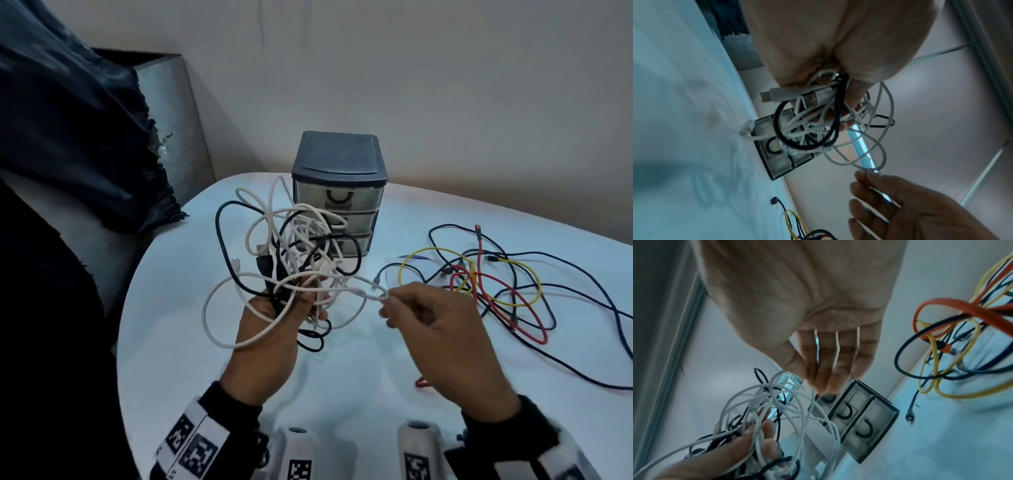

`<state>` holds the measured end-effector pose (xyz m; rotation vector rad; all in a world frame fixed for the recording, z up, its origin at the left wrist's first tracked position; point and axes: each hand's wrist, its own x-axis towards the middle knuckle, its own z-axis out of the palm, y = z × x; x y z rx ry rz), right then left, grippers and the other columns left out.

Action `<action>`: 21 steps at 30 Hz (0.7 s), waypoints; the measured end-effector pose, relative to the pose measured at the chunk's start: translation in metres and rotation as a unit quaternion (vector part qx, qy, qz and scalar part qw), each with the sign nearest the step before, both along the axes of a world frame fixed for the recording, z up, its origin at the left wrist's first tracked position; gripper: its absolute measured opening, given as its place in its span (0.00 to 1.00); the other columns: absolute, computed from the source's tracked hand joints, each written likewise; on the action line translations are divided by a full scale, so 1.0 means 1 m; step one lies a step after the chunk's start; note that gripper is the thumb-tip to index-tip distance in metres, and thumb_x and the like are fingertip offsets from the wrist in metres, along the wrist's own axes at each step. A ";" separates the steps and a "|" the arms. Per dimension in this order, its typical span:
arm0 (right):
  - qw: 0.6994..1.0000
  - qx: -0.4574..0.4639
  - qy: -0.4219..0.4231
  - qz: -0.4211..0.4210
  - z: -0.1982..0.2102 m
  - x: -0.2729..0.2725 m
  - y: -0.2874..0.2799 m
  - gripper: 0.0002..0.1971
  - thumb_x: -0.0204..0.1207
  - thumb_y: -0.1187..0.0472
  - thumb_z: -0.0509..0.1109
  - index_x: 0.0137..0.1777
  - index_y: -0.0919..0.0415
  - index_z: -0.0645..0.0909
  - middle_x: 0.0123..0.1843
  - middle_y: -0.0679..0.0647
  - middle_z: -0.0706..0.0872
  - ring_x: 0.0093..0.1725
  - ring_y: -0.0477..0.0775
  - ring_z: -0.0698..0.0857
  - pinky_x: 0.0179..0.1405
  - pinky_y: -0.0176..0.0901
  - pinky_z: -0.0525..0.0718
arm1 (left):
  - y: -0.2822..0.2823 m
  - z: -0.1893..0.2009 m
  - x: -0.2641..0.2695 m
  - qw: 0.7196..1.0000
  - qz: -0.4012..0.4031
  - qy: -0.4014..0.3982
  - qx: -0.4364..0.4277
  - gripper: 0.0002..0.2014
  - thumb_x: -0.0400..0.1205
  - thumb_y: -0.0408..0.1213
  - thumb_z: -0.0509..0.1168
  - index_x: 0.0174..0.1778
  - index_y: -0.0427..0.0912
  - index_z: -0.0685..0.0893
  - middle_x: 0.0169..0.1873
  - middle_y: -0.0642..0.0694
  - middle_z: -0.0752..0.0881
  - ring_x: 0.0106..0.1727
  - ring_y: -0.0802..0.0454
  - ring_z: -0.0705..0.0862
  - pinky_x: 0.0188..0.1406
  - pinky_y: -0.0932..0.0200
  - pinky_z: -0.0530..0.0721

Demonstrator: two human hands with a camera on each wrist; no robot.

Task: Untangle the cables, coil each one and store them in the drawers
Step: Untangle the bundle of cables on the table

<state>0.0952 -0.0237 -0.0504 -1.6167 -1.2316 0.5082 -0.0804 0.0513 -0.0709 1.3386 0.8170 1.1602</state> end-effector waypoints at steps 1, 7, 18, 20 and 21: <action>0.999 0.027 0.017 -0.024 0.001 0.000 0.000 0.10 0.77 0.65 0.73 0.37 0.52 0.88 0.33 0.44 0.91 0.35 0.42 0.89 0.38 0.34 0.86 | 0.000 -0.001 0.000 1.000 -0.006 0.003 0.007 0.09 0.85 0.30 0.62 0.46 0.40 0.88 0.32 0.50 0.91 0.32 0.64 0.87 0.28 0.77 0.75; 0.993 0.102 0.045 -0.038 0.007 -0.005 0.001 0.11 0.79 0.62 0.73 0.42 0.42 0.88 0.39 0.38 0.91 0.42 0.43 0.89 0.43 0.38 0.87 | -0.001 -0.010 0.002 0.998 -0.064 -0.002 0.025 0.07 0.83 0.33 0.66 0.42 0.38 0.89 0.34 0.46 0.90 0.36 0.52 0.86 0.38 0.66 0.83; 0.988 0.091 0.122 -0.003 0.009 0.007 0.003 0.11 0.84 0.57 0.63 0.54 0.50 0.88 0.52 0.39 0.92 0.57 0.36 0.87 0.59 0.36 0.83 | -0.006 -0.017 0.000 0.988 -0.140 0.034 0.051 0.10 0.77 0.44 0.69 0.51 0.50 0.91 0.46 0.43 0.92 0.49 0.40 0.89 0.49 0.51 0.89; 0.989 0.080 0.122 0.009 0.009 0.006 0.003 0.13 0.83 0.61 0.65 0.45 0.51 0.90 0.43 0.42 0.93 0.47 0.36 0.88 0.51 0.31 0.83 | -0.007 -0.013 0.002 0.991 -0.116 0.040 0.056 0.06 0.76 0.45 0.71 0.45 0.53 0.92 0.41 0.49 0.93 0.44 0.52 0.91 0.44 0.61 0.87; 0.990 0.077 0.117 0.014 0.010 0.005 0.003 0.13 0.83 0.63 0.66 0.42 0.52 0.90 0.41 0.43 0.93 0.43 0.37 0.88 0.48 0.30 0.82 | -0.008 -0.012 0.003 0.992 -0.103 0.035 0.057 0.06 0.74 0.47 0.72 0.44 0.56 0.92 0.40 0.50 0.93 0.44 0.53 0.91 0.43 0.63 0.87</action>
